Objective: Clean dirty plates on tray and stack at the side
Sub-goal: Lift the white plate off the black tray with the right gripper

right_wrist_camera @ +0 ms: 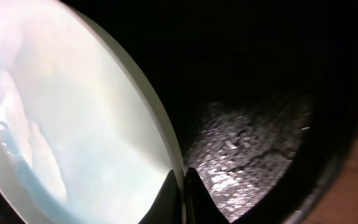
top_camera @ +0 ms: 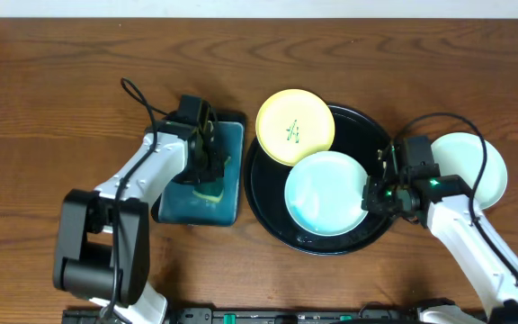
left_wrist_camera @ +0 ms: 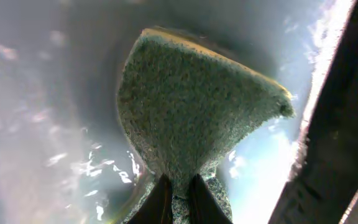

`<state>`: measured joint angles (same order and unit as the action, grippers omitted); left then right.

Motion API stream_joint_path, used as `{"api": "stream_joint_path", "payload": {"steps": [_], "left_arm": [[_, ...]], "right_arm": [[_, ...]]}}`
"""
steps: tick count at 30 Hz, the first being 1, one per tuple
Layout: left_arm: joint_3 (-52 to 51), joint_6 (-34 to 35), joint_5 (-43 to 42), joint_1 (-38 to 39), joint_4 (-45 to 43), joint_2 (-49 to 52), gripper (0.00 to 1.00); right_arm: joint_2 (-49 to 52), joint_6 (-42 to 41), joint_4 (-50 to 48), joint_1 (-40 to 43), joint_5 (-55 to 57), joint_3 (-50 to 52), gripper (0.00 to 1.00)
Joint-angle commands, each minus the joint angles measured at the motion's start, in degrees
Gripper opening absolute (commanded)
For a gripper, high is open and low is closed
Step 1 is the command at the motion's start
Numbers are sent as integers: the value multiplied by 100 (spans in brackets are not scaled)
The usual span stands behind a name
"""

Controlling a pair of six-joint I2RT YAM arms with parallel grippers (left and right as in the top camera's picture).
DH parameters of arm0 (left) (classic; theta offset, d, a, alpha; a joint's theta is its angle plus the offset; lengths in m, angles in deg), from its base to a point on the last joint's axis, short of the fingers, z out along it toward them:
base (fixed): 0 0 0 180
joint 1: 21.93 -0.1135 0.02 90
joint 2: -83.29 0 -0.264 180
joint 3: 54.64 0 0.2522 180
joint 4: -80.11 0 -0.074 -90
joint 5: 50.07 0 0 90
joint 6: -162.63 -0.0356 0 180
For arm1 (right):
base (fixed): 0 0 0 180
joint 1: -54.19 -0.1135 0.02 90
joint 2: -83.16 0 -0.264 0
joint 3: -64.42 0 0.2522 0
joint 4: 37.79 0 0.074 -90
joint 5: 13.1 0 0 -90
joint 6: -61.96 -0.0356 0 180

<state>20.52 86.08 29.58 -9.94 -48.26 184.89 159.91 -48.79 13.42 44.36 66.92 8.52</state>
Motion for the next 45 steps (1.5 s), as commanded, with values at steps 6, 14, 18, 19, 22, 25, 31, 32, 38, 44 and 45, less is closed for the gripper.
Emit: {"api": "stream_joint_path", "payload": {"steps": [6,14,18,19,22,25,31,32,38,44,45], "left_arm": [[-33,-55,48,-9,24,275,8],[122,-57,46,-9,262,83,7],[223,-57,48,-9,278,-249,7],[232,-57,48,-9,275,-341,8],[232,-59,50,-9,258,-605,7],[232,-79,50,-9,260,-798,8],[227,-76,50,-9,258,-798,8],[223,-76,50,-9,249,-780,8],[140,-76,50,-9,190,-651,8],[22,-76,50,-9,157,-483,8],[11,-76,50,-9,153,-444,8]], "right_arm": [[-400,179,-17,-2,1113,-9,1],[-568,546,304,-4,1720,-400,1],[-568,710,485,-4,1954,-664,1],[-568,761,522,-4,1965,-734,1],[-568,824,603,-7,2041,-935,1],[-566,894,715,-111,2380,-1141,1],[-566,1126,730,-640,3224,-1362,1],[-566,1126,730,-752,3410,-1368,1],[-566,1128,702,-1480,4356,-1368,1],[-566,1147,667,-2135,5209,-1368,1],[-566,1150,671,-2249,5388,-1368,1]]}}
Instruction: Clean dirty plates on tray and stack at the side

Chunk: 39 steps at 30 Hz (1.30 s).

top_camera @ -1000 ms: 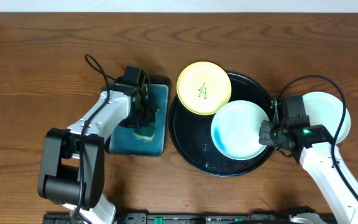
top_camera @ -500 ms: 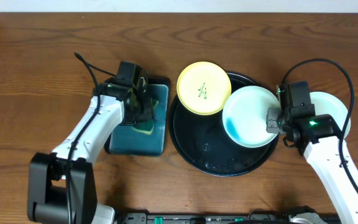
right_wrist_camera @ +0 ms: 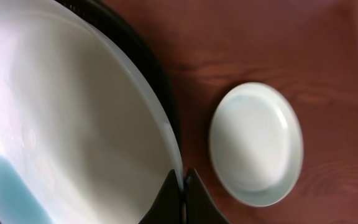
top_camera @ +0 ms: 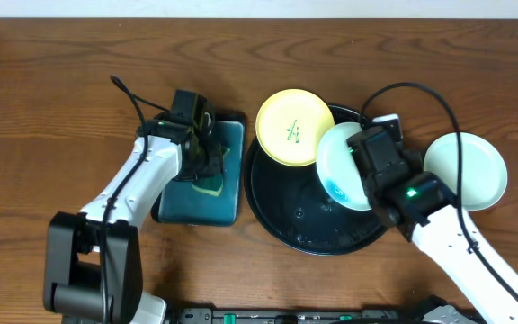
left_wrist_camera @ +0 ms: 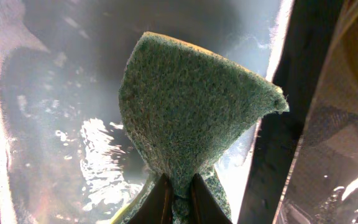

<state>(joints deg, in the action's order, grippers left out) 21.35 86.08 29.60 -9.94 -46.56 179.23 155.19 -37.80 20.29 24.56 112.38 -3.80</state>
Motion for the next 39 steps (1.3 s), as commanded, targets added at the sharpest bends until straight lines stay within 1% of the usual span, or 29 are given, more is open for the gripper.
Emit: {"api": "stream_joint_path", "payload": {"steps": [1,5,9,14,20,25,34,39], "left_arm": [[-87,-76,48,-9,-22,173,8],[-107,-76,48,-9,-20,382,7],[-107,-76,48,-9,-17,575,8],[-107,-76,46,-9,-15,693,8],[-74,-76,48,-9,57,678,8],[101,-76,46,-9,197,444,8],[380,-79,50,-9,107,-581,8],[365,-76,92,-9,68,-715,8]], "right_arm": [[-94,63,-15,-365,1014,-136,1],[-94,63,-22,-741,1735,-136,1],[-94,63,-26,-1049,2177,-136,1],[-94,63,-94,-1296,2623,-136,1],[-94,63,-127,-1399,2955,-136,1],[-94,66,-144,-1399,3501,-136,1],[-94,63,-170,-1397,3517,-136,1],[-94,66,-232,-1397,3519,-136,1]]}}
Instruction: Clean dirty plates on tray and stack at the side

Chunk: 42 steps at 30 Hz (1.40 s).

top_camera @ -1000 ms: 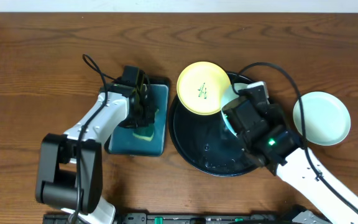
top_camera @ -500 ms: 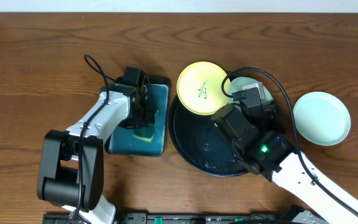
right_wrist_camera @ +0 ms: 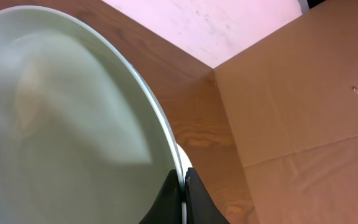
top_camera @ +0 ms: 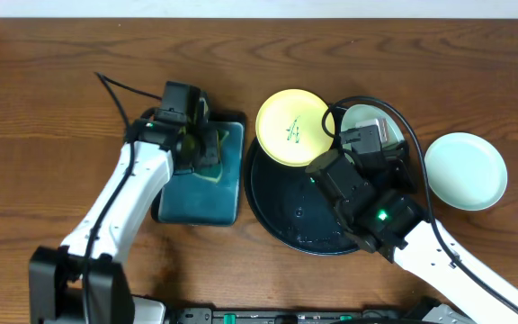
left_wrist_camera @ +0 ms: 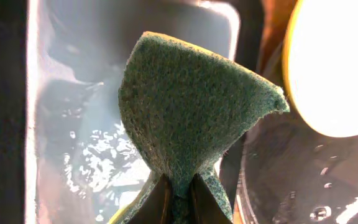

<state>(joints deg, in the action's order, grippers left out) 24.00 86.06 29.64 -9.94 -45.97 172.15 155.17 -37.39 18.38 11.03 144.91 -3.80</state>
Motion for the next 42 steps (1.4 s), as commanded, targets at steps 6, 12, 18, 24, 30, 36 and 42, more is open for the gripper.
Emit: {"api": "stream_joint_path", "payload": {"steps": [6,12,18,24,30,36,42], "left_arm": [[-111,-74,85,-9,4,278,8],[-166,-74,85,-9,-7,824,8],[-166,-74,85,-9,-26,1427,8],[-166,-72,85,-9,-35,1873,8],[-166,-72,85,-9,-37,1991,8],[-166,-74,85,-9,-35,1991,8],[-166,-72,85,-7,-35,1991,8]], "right_arm": [[-92,22,-68,-44,264,-136,1],[-92,22,-68,-44,240,-136,1],[-92,22,-66,-44,240,-136,1],[-92,22,-66,-44,245,-136,1],[-92,22,-76,-44,243,-136,1],[-92,22,-136,-28,243,-133,1],[-92,22,-151,-28,243,-133,1]]}}
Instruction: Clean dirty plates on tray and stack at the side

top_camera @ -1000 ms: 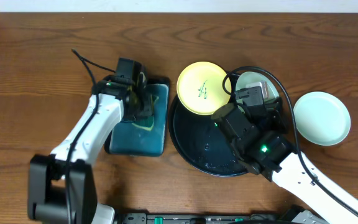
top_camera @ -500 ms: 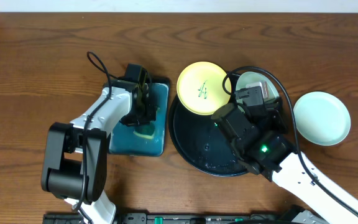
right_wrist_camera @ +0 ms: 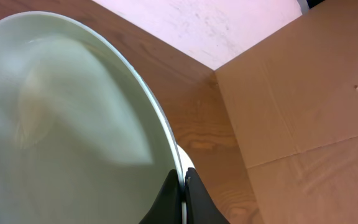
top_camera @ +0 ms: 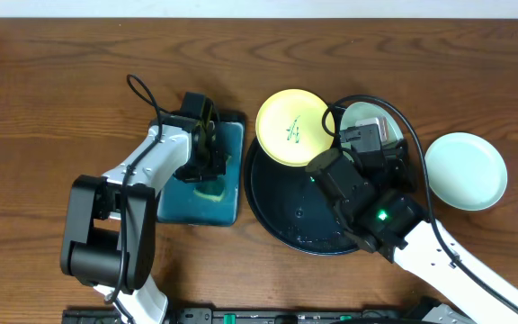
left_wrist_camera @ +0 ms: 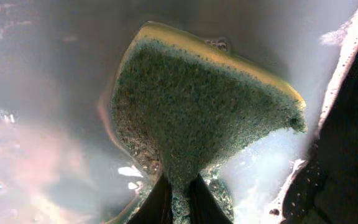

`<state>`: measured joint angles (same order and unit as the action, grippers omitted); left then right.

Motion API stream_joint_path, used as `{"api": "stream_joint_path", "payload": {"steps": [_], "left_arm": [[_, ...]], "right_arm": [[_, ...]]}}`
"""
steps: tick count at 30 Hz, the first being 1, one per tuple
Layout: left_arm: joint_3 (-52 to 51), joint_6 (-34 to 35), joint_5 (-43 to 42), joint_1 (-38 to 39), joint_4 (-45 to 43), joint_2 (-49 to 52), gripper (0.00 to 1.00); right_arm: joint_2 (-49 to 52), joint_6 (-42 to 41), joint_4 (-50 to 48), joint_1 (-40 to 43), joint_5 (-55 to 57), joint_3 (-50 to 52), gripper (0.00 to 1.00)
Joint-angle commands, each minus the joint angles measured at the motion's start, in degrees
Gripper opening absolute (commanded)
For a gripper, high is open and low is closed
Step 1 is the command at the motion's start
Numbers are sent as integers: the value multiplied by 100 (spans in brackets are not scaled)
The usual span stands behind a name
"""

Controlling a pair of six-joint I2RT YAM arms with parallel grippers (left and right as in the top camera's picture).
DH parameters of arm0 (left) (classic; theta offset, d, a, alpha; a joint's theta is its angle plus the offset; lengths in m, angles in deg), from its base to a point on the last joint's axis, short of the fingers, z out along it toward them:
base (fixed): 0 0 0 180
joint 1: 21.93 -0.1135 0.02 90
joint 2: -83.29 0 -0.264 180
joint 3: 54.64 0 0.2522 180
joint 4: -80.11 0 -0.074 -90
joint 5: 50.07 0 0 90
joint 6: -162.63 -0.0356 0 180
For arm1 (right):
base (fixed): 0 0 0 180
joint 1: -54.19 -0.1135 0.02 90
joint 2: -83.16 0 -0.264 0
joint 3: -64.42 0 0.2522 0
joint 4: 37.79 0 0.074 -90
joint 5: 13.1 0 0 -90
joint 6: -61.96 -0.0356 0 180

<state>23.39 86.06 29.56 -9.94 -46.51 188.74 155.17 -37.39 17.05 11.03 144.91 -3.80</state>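
My left gripper [left_wrist_camera: 179, 186] is shut on a green and yellow sponge [left_wrist_camera: 197, 106], which is pressed down into the water of the teal tub [top_camera: 180, 203]. Over the far right of the black tray [top_camera: 286, 209], my right gripper [right_wrist_camera: 182, 183] is shut on the rim of a pale blue-green plate [right_wrist_camera: 61, 124]. That plate stands on edge in the overhead view [top_camera: 358, 116]. A yellow plate [top_camera: 295, 126] with green marks lies on the tray's far left rim. Another pale plate [top_camera: 465, 171] lies flat on the table to the right.
The wooden table [top_camera: 52, 108] carries the tub left of the tray. Water drops glisten on the tray floor. In the right wrist view a cardboard box [right_wrist_camera: 303, 93] and a pale wall stand beyond the table's edge.
My left gripper has come down from above the tub, and the sponge is now in the tub's water. The right gripper still holds the pale plate on edge in the same place.
At first the sponge was in the tub and my right gripper gripped the rim of a pale plate lying in the tray. Then the plate was lifted and tilted. Then it stood on edge with the sponge high above the tub. Now the sponge is back in the water.
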Motion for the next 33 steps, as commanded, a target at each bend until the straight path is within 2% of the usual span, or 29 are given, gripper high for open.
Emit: {"api": "stream_joint_path", "payload": {"steps": [1,11,15,20,26,33], "left_arm": [[-105,-72,92,-9,20,332,8],[-105,-72,92,-7,24,332,8],[-105,-72,94,-7,22,332,8],[-105,-72,94,-7,26,332,8],[-105,-72,94,-7,26,332,8],[-105,-72,92,-7,33,332,8]], "right_arm": [[-90,22,-17,-28,243,-133,1],[-87,15,-20,-22,203,-131,1],[-85,-302,-13,160,-101,-103,1],[-74,-997,24,697,-1279,-52,1],[96,-2041,199,1725,-2959,50,1],[754,-2347,184,3191,-4572,129,1]]}}
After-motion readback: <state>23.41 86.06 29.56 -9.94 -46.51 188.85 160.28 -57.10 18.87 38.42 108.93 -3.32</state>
